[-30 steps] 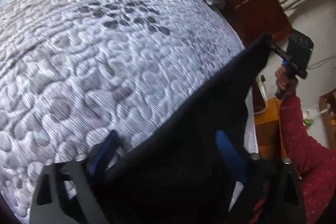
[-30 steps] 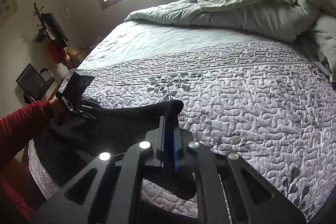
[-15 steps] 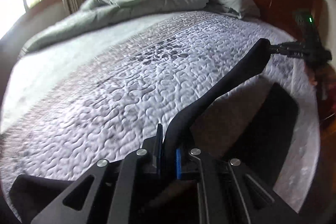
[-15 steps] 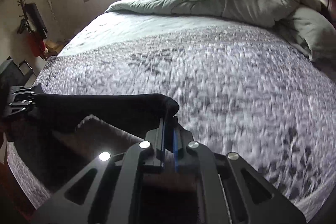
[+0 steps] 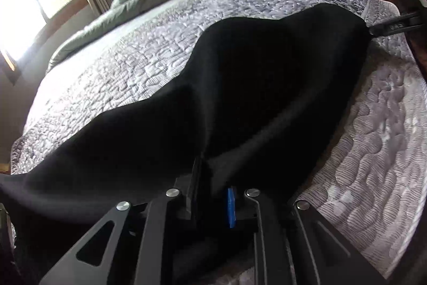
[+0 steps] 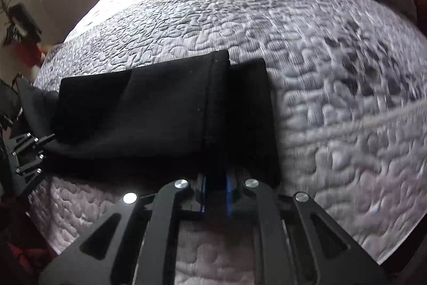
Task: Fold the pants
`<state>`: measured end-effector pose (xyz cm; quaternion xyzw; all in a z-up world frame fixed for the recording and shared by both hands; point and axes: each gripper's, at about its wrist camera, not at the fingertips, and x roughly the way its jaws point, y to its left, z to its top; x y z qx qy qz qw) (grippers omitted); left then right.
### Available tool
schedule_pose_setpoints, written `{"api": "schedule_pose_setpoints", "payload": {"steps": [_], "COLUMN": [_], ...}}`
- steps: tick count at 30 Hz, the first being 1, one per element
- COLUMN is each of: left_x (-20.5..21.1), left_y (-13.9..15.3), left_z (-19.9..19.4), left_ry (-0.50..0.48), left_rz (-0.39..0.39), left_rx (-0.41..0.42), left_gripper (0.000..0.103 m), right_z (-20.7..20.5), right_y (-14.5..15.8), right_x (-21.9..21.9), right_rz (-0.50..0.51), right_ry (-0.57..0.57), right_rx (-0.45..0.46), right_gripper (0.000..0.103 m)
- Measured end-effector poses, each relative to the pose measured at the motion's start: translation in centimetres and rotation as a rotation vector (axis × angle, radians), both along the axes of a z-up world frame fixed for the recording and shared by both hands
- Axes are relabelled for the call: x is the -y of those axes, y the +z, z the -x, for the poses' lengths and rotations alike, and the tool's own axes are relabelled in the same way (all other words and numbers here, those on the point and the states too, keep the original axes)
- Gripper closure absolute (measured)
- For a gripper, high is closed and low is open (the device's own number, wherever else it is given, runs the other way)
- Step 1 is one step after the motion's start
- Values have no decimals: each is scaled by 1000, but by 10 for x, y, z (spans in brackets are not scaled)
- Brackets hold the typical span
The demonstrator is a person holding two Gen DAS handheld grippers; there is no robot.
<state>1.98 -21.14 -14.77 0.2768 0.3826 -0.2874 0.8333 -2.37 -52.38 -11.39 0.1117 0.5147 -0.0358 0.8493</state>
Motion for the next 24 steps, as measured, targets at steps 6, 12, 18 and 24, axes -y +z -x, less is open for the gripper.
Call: {"api": "schedule_pose_setpoints", "payload": {"steps": [6, 12, 18, 24], "left_x": [1, 8, 10, 10], "left_y": [4, 1, 5, 35], "left_z": [-19, -17, -22, -5], "left_ry": [75, 78, 75, 116], "left_rz": [54, 21, 12, 120], "left_rx": [-92, -92, -124, -132], "left_gripper": [85, 83, 82, 77], "right_z": [19, 17, -8, -3], "right_y": [14, 2, 4, 44], "right_x": [0, -1, -1, 2], "right_rz": [-239, -465, -512, -387], "right_ry": [-106, -185, -240, -224], "right_rx": [16, 29, 35, 122], "right_gripper": [64, 50, 88, 97]}}
